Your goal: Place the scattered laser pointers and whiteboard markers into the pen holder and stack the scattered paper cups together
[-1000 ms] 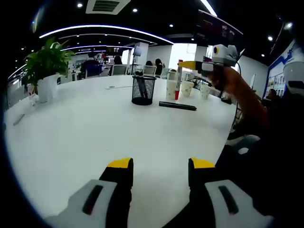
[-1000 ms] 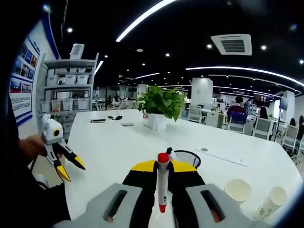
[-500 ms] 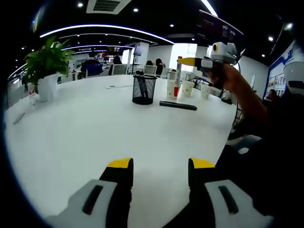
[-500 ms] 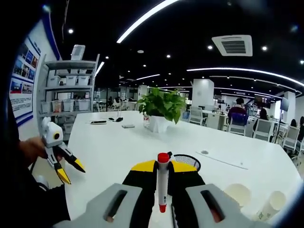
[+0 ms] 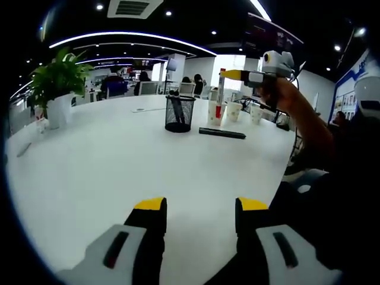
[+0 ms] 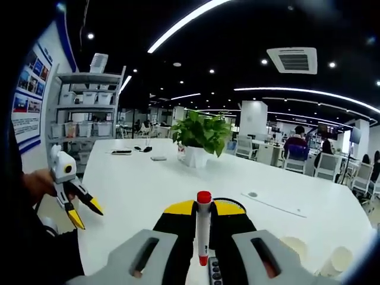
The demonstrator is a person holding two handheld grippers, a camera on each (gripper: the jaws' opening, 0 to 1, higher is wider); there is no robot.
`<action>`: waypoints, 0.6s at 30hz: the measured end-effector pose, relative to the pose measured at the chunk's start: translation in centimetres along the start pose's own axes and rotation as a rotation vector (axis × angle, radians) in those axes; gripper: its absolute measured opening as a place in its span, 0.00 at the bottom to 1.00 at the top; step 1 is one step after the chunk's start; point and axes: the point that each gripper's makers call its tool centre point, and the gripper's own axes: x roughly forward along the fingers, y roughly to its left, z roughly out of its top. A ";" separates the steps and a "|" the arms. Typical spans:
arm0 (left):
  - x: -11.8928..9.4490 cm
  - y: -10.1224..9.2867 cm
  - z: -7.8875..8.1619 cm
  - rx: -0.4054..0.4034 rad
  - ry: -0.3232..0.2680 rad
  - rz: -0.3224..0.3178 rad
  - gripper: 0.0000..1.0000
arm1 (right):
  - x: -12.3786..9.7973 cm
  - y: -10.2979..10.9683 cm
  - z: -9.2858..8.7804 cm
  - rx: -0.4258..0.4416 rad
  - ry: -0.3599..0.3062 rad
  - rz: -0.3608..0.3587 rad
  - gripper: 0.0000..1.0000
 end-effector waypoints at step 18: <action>-0.1 0.1 -0.2 -0.006 0.000 0.003 0.47 | 0.6 -0.4 1.7 -0.019 -0.028 0.000 0.14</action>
